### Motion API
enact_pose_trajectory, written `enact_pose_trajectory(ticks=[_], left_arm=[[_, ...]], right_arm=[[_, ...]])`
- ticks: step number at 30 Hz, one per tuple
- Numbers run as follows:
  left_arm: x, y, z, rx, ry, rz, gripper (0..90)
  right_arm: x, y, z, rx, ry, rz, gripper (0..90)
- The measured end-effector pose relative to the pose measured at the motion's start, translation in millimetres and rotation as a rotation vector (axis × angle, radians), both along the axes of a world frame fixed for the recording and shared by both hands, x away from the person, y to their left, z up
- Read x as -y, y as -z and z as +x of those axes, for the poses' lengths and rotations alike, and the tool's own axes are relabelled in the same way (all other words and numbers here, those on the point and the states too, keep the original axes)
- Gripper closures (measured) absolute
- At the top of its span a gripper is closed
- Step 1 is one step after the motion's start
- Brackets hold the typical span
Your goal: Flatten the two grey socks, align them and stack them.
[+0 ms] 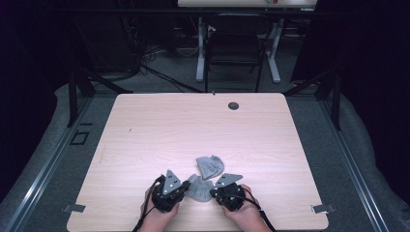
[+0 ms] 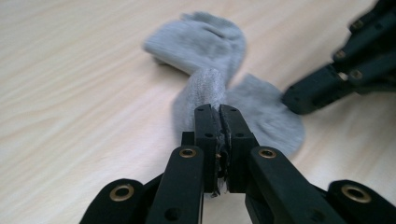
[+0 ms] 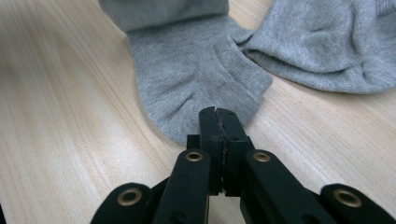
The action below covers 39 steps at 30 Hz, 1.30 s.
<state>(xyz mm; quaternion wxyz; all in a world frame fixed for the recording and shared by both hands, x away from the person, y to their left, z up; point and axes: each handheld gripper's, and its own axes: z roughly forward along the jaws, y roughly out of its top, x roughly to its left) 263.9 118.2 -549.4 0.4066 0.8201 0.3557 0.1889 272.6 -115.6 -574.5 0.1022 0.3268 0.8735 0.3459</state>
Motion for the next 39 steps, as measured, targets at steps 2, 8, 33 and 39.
enact_pose_trajectory(ticks=[2, 8, 33, 39], left_arm=[[-11.9, -1.9, 4.7, 0.0, -0.045, -0.008, 86.9], [-33.6, 3.1, 12.4, -0.046, -0.106, -0.045, 83.0], [-25.5, 32.6, 32.1, -0.064, -0.034, 0.061, 89.4], [-25.0, 31.8, 23.8, -0.078, -0.013, 0.061, 89.5]], right_arm=[[0.1, -0.5, 0.1, -0.001, -0.003, -0.007, 90.0], [-0.3, -0.1, 0.1, 0.0, 0.001, -0.001, 90.0], [-9.8, 3.3, 7.4, 0.044, 0.037, 0.027, 90.0], [-3.8, 1.4, 5.5, 0.027, 0.03, 0.012, 90.0]])
